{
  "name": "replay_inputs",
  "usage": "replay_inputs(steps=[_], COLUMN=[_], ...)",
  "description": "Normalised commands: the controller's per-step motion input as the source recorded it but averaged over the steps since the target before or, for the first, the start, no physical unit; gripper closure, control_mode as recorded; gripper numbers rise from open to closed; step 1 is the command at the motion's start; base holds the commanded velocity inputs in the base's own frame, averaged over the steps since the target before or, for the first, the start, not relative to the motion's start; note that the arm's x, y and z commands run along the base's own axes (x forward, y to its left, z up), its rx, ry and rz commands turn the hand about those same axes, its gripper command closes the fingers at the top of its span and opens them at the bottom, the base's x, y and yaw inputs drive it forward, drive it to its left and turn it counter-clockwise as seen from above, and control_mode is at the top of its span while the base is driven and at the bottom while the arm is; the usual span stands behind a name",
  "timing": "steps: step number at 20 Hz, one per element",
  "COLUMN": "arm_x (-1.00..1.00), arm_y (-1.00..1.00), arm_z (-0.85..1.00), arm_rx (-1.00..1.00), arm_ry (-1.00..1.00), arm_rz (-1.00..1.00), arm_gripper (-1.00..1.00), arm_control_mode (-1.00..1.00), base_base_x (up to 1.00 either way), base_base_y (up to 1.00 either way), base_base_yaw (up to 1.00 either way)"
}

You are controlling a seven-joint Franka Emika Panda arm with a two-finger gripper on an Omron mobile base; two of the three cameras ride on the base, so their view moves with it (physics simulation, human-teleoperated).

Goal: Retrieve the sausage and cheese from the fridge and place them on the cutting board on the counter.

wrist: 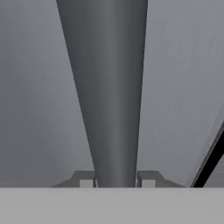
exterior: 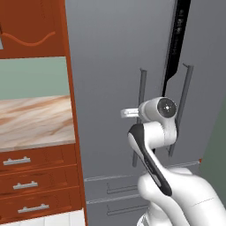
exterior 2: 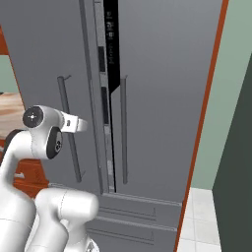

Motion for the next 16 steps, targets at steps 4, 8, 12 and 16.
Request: replay_inputs(steps=[4,8,12,16], arm_x=[-0.32,-0.36,-0.35,-0.31], arm_y=[0.19,0.23,0.24,0.27], arm_z=[0.04,0.03,0.02,0.01], arm_rx=[0.0,0.0,0.0,0.01], arm_ry=[0.0,0.0,0.0,0.0], arm_rz=[0.0,-0.02,-0.03,0.0], arm_gripper=[1.0,1.0,1.0,1.0], arm_control_mode=[-1.0,-1.0,-1.0,-1.0], base_base_x=[0.0,0.0,0.0,0.0], base_base_y=[0.0,0.0,0.0,0.0], base_base_yaw=[0.0,0.0,0.0,0.0])
